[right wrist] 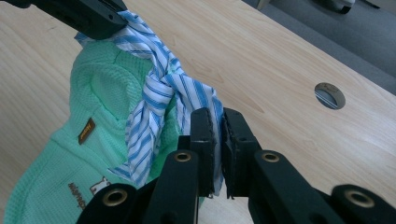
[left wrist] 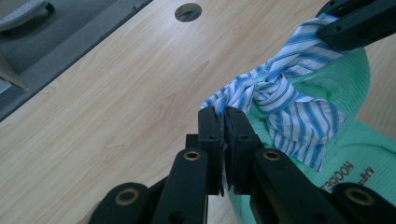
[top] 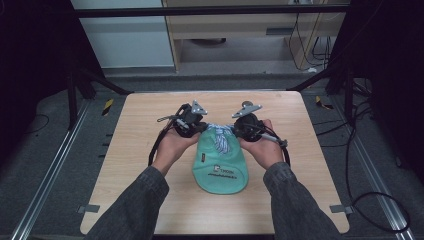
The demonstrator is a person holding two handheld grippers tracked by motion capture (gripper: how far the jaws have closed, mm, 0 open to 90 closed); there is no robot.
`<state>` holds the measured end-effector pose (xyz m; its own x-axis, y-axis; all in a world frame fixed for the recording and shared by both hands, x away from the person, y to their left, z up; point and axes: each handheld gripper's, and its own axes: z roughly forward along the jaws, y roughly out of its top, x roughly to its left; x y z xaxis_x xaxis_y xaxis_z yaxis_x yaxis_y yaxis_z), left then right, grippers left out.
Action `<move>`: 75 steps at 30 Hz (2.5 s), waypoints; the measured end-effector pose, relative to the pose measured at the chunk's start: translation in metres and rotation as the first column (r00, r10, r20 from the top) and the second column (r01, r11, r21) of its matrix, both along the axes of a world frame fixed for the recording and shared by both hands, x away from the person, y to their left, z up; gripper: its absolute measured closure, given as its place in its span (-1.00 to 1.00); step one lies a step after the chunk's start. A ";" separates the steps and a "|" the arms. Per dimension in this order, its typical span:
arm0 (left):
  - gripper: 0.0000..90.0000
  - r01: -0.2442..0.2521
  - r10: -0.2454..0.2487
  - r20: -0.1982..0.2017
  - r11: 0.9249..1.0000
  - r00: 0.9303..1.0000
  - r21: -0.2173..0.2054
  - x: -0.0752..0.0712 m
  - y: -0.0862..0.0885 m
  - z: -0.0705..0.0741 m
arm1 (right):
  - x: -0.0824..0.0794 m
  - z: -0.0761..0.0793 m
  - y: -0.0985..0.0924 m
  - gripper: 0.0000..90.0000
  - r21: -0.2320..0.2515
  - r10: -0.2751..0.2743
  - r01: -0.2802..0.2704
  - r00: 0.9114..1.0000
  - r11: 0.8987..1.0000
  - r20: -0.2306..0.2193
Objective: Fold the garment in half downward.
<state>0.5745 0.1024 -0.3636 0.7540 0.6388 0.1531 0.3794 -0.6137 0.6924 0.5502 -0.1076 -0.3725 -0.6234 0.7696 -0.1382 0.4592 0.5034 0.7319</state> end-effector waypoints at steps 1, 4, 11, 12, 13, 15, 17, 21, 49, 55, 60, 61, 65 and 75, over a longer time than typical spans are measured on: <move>0.92 0.003 -0.003 0.001 1.000 1.000 0.004 0.001 -0.001 0.000 | 0.002 -0.001 -0.001 0.86 0.001 0.001 -0.001 1.000 1.000 0.002; 0.92 0.006 -0.006 0.005 1.000 1.000 0.007 0.002 -0.003 -0.003 | 0.005 -0.005 -0.003 0.86 0.001 -0.006 0.006 1.000 1.000 -0.004; 0.91 0.011 -0.012 0.021 1.000 1.000 0.027 -0.007 -0.008 -0.013 | 0.000 -0.018 -0.006 0.86 -0.003 -0.003 0.003 1.000 1.000 -0.005; 0.91 0.010 -0.011 0.023 1.000 1.000 0.025 -0.009 -0.008 -0.015 | -0.001 -0.020 -0.006 0.86 -0.003 -0.003 0.003 1.000 1.000 -0.002; 0.91 0.010 -0.011 0.024 1.000 1.000 0.026 -0.011 -0.009 -0.017 | -0.004 -0.024 -0.006 0.86 0.001 -0.003 0.003 1.000 1.000 -0.002; 0.91 0.011 -0.011 0.023 1.000 1.000 0.021 -0.013 -0.009 -0.021 | -0.006 -0.026 -0.006 0.86 0.001 -0.001 0.001 1.000 1.000 -0.005; 0.91 0.014 -0.014 0.018 1.000 1.000 0.025 -0.014 -0.009 -0.024 | -0.009 -0.031 -0.005 0.86 0.002 0.000 0.000 1.000 1.000 -0.008; 0.91 0.008 -0.008 0.011 1.000 1.000 0.014 -0.008 -0.007 -0.024 | -0.009 -0.031 -0.005 0.86 0.009 -0.004 0.004 1.000 1.000 -0.004; 0.91 0.021 -0.021 0.025 1.000 0.999 0.009 -0.021 -0.018 -0.031 | -0.018 -0.040 -0.013 0.86 0.015 -0.010 0.010 1.000 1.000 0.013; 0.91 0.020 -0.020 0.020 1.000 1.000 0.003 -0.028 -0.018 -0.036 | -0.023 -0.045 -0.013 0.85 0.019 -0.006 0.006 1.000 1.000 0.009; 0.91 0.030 -0.030 0.019 1.000 0.999 0.000 -0.038 -0.017 -0.037 | -0.027 -0.046 -0.014 0.85 0.023 -0.001 0.001 1.000 1.000 0.009; 0.91 0.034 -0.034 0.018 0.999 0.999 -0.002 -0.041 -0.016 -0.037 | -0.028 -0.046 -0.014 0.85 0.026 0.003 -0.003 1.000 1.000 0.011; 0.91 0.040 -0.040 0.012 0.999 0.999 -0.016 -0.049 -0.012 -0.041 | -0.034 -0.048 -0.014 0.85 0.024 0.016 -0.017 1.000 1.000 0.011; 0.91 0.053 -0.053 -0.004 0.998 0.999 -0.014 -0.064 -0.004 -0.046 | -0.047 -0.051 -0.012 0.84 0.027 0.047 -0.047 0.999 0.999 0.012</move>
<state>0.5108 0.0985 -0.4096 0.7877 0.5997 0.1411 0.3494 -0.6235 0.6994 0.5029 -0.1200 -0.4234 -0.6575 0.7430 -0.1254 0.4268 0.5044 0.7506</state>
